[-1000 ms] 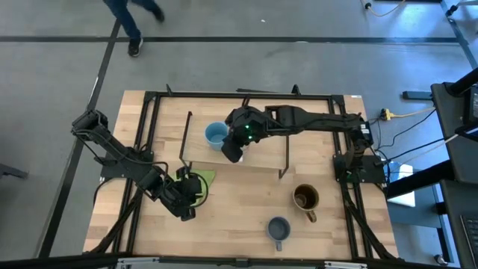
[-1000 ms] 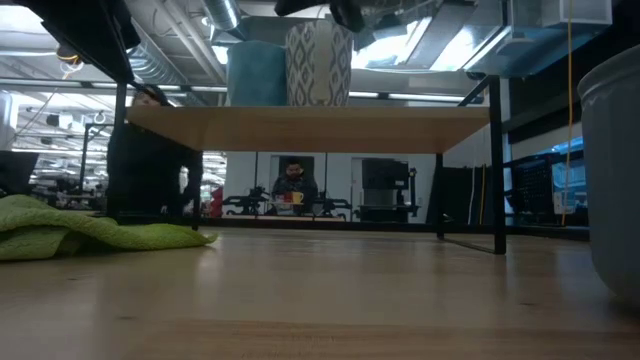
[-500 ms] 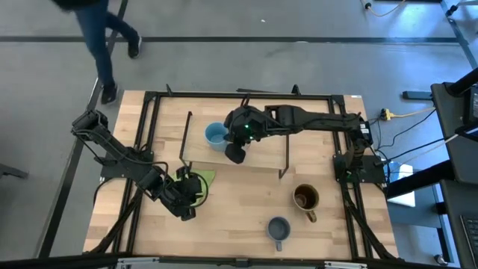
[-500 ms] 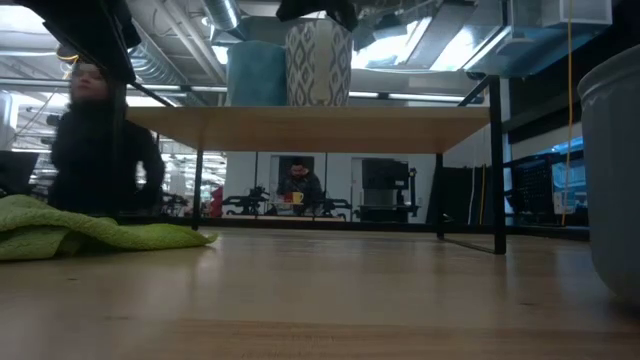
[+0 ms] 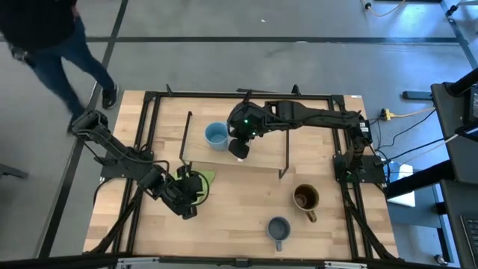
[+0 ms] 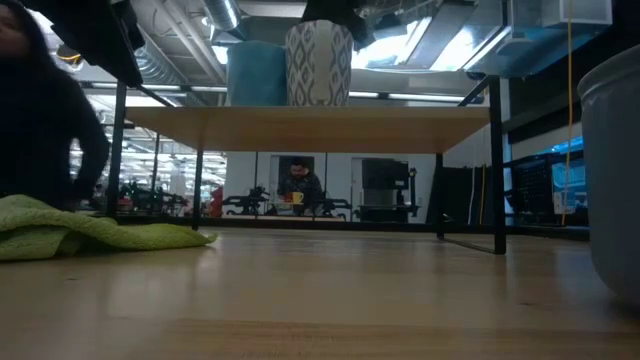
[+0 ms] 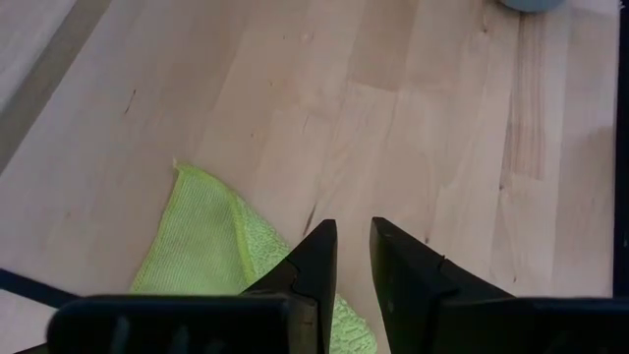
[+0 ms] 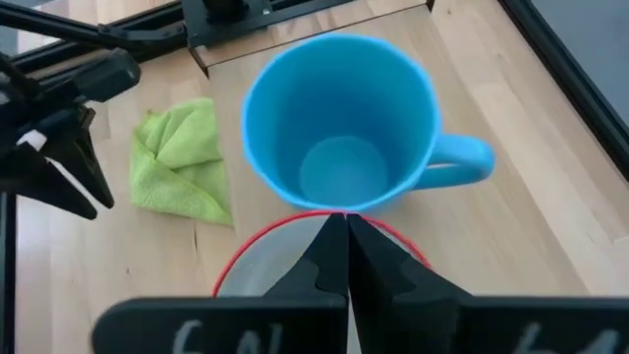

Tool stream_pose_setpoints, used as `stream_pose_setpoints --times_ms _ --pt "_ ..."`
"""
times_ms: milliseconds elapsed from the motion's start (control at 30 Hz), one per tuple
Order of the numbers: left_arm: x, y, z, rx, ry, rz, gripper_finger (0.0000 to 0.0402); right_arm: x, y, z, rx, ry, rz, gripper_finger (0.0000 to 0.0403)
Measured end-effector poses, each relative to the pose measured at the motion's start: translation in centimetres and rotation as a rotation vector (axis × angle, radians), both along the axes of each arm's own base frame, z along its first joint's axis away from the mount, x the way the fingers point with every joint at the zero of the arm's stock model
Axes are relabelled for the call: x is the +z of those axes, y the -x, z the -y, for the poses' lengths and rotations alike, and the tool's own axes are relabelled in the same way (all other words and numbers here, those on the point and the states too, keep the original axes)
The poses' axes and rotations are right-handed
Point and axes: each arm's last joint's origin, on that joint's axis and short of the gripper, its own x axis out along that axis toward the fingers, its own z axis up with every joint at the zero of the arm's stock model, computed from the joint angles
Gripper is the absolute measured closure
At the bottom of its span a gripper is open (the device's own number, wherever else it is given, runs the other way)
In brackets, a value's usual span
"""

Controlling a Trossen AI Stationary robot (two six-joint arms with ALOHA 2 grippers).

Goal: Stack small to large cups/mugs on shelf
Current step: Adjust the gray patterned mug on the shelf

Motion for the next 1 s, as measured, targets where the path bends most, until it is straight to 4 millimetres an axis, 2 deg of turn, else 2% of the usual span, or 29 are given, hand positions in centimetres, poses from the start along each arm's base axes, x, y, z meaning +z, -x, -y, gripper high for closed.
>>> stream_pose_setpoints --times_ms 333,467,600,800,900,1000 --pt "0.0 0.0 0.0 0.000 -0.001 0.000 0.0341 0.2 0.5 0.0 -0.036 0.017 -0.041 0.0403" --pt "0.0 0.0 0.0 -0.006 -0.006 -0.001 0.0341 1.9 1.1 0.1 -0.100 0.127 -0.023 0.0403" --pt "0.0 0.0 0.0 -0.015 -0.012 -0.002 0.0341 3.6 2.6 0.1 -0.135 0.148 -0.081 0.0401" --pt "0.0 0.0 0.0 -0.017 -0.022 0.001 0.0341 3.2 4.6 0.0 -0.282 0.008 -0.236 0.0358" --pt "0.0 0.0 0.0 -0.016 -0.025 0.003 0.0341 2.5 4.6 0.0 -0.319 -0.037 -0.268 0.0328" --pt "0.0 0.0 0.0 -0.016 -0.025 0.002 0.0340 2.4 3.9 -0.1 -0.339 -0.088 -0.204 0.0300"
